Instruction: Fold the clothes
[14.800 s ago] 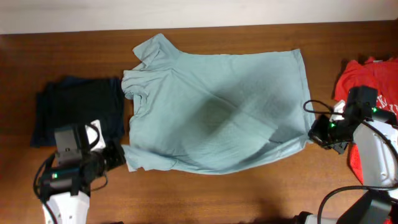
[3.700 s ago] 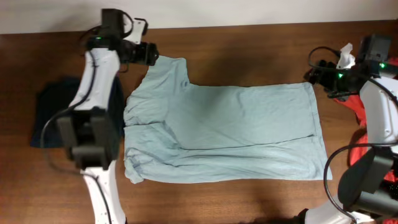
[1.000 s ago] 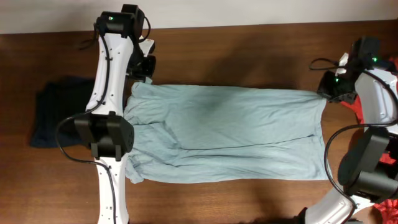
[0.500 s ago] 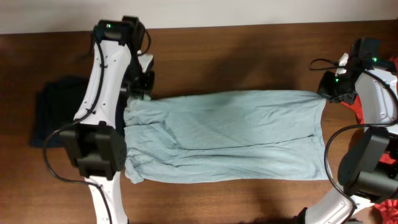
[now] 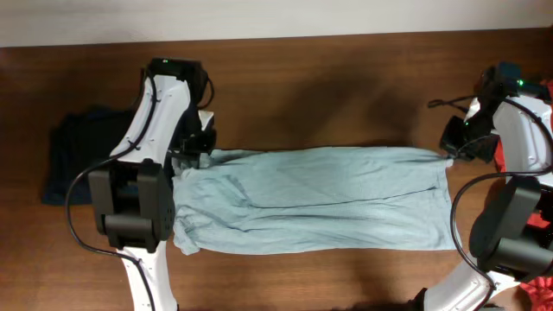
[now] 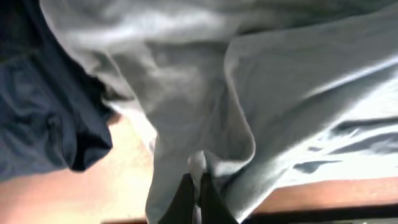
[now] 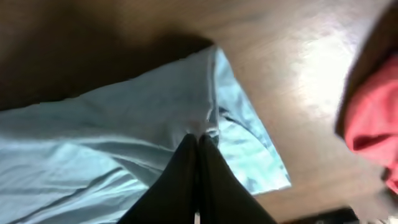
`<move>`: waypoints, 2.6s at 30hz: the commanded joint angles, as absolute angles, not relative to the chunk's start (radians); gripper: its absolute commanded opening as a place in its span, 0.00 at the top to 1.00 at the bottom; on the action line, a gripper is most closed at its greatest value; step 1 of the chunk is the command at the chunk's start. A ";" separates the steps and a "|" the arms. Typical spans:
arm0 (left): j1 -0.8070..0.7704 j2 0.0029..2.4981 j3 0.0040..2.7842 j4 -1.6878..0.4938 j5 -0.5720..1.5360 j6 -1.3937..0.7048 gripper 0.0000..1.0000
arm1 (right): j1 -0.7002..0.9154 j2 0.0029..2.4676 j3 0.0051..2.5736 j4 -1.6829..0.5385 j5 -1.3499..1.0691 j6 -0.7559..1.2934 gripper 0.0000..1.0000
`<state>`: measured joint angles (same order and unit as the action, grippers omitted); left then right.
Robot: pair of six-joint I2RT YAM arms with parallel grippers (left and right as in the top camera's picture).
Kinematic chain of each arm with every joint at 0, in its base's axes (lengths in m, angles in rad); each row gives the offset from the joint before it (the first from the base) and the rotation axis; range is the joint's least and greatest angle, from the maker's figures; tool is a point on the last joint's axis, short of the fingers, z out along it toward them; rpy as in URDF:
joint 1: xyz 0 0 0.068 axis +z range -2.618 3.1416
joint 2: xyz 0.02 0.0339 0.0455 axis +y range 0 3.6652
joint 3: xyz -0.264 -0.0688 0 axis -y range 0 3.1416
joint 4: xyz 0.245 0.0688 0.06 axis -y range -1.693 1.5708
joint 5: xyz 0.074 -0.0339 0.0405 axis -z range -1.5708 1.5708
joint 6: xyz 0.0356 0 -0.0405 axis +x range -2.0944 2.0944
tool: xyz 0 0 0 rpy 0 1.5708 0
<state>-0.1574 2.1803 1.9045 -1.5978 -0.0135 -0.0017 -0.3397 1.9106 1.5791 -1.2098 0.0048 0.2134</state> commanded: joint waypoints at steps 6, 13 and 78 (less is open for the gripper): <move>-0.097 2.161 1.898 -1.689 -0.113 -0.057 0.99 | -0.344 1.906 1.580 -1.262 0.233 0.332 0.96; -0.049 2.160 1.855 -1.689 -0.109 -0.057 0.99 | -0.344 1.906 1.580 -1.270 0.259 0.335 0.96; -0.041 1.523 1.933 -1.361 0.039 -0.053 0.22 | -0.640 2.128 1.586 -1.357 -0.372 -0.127 0.05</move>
<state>-0.0380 1.5188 1.9263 -1.3647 0.0269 -0.0536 -0.6350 2.0983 1.5810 -1.3548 -0.3851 -0.0944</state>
